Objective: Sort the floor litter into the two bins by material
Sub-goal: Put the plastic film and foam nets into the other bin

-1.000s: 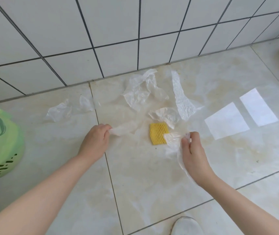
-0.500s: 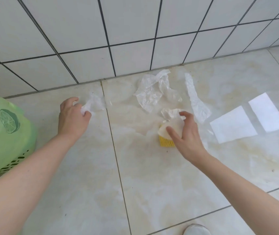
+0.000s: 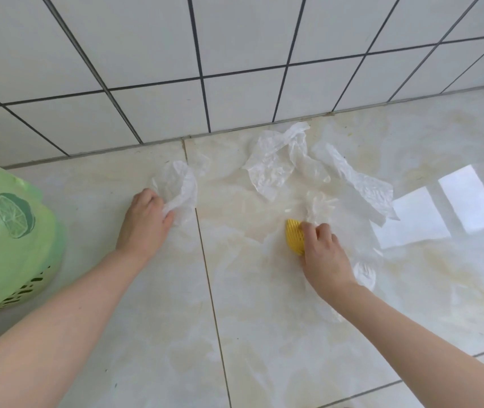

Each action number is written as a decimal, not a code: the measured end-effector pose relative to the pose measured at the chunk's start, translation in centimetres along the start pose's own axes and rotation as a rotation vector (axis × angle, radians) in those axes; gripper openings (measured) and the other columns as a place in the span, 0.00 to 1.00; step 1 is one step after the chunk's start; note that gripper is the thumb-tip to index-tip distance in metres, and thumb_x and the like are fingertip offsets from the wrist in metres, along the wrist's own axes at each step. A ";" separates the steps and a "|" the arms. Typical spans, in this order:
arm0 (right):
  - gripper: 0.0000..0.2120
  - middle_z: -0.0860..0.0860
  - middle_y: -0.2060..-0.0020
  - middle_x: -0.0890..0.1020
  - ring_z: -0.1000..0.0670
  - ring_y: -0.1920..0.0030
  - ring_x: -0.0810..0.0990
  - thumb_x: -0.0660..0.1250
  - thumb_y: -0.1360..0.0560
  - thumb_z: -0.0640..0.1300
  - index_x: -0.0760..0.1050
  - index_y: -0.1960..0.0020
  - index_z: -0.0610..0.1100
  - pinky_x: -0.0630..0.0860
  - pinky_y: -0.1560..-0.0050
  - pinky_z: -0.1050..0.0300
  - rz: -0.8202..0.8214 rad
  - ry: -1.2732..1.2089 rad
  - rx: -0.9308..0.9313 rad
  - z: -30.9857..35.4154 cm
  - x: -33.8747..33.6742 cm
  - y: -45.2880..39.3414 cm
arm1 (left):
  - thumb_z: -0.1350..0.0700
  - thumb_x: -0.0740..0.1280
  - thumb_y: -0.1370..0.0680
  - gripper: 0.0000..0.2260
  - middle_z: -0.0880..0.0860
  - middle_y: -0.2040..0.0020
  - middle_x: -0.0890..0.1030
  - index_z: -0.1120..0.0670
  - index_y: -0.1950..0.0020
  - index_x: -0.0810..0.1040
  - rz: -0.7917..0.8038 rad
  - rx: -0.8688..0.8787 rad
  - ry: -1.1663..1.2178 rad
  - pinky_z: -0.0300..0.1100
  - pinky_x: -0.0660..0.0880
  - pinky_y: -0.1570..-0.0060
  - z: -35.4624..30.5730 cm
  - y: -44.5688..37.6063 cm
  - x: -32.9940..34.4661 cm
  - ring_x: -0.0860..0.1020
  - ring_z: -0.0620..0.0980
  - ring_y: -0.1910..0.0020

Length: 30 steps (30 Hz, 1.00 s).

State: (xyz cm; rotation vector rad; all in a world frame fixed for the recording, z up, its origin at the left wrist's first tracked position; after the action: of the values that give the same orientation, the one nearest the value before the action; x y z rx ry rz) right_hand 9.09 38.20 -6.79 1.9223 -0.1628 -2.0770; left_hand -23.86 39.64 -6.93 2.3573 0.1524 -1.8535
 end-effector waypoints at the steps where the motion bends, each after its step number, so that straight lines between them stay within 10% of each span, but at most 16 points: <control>1: 0.21 0.43 0.51 0.72 0.40 0.55 0.75 0.64 0.27 0.37 0.66 0.35 0.40 0.75 0.60 0.48 -0.001 -0.015 0.004 0.0 -0.2 -0.1 | 0.62 0.69 0.27 0.07 0.63 0.55 0.74 0.66 0.58 0.76 -0.021 0.047 -0.001 0.50 0.69 0.49 -0.6 0.4 0.1 0.73 0.63 0.52; 7: 0.17 0.44 0.47 0.75 0.41 0.52 0.77 0.60 0.25 0.38 0.65 0.37 0.40 0.72 0.59 0.53 0.036 -0.243 0.006 -0.1 -1.3 -0.8 | 0.70 0.67 0.30 0.07 0.60 0.53 0.70 0.62 0.59 0.70 -0.036 0.067 0.194 0.44 0.66 0.60 -2.9 0.9 0.1 0.73 0.60 0.61; 15: 0.17 0.51 0.62 0.73 0.53 0.66 0.72 0.61 0.29 0.35 0.69 0.41 0.45 0.67 0.71 0.66 0.038 -0.626 0.178 -1.2 -3.7 0.8 | 0.67 0.65 0.29 0.30 0.58 0.29 0.65 0.57 0.27 0.64 0.032 -0.084 0.357 0.47 0.67 0.37 -4.0 0.2 0.7 0.67 0.57 0.32; 18: 0.02 0.47 0.69 0.73 0.47 0.68 0.69 0.64 0.31 0.37 0.74 0.59 0.42 0.62 0.71 0.63 -0.004 -0.525 0.139 -1.9 -5.6 0.9 | 0.63 0.67 0.27 0.23 0.61 0.39 0.72 0.60 0.32 0.69 0.013 -0.065 0.242 0.52 0.72 0.46 -4.2 0.3 0.8 0.75 0.63 0.44; 20: 0.11 0.48 0.76 0.65 0.48 0.72 0.63 0.65 0.32 0.38 0.66 0.70 0.40 0.60 0.71 0.59 -0.054 -0.490 0.121 -2.5 -6.9 0.7 | 0.62 0.67 0.26 0.18 0.63 0.45 0.74 0.62 0.37 0.72 0.019 -0.048 0.155 0.54 0.73 0.51 -4.4 0.5 1.1 0.76 0.65 0.49; 30: 0.14 0.44 0.74 0.63 0.46 0.71 0.61 0.63 0.30 0.39 0.61 0.69 0.36 0.58 0.71 0.52 -0.352 -0.539 0.083 -5.1 -13.8 -4.2 | 0.60 0.64 0.27 0.11 0.55 0.64 0.66 0.59 0.64 0.62 -0.161 0.043 0.347 0.41 0.57 0.64 -12.3 -3.6 -3.2 0.64 0.55 0.64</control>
State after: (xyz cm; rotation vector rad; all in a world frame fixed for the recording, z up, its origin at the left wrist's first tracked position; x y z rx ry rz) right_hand 14.25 46.96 4.68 1.4644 -0.0252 -2.8306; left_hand -13.43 45.36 -1.12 2.7525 0.3499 -1.5011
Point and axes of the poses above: each hand's wrist, its own y-axis away from the middle knuckle, its own x-axis out of the palm, z = x × y, the point moved 4 cm from there along -y, towards the middle knuckle
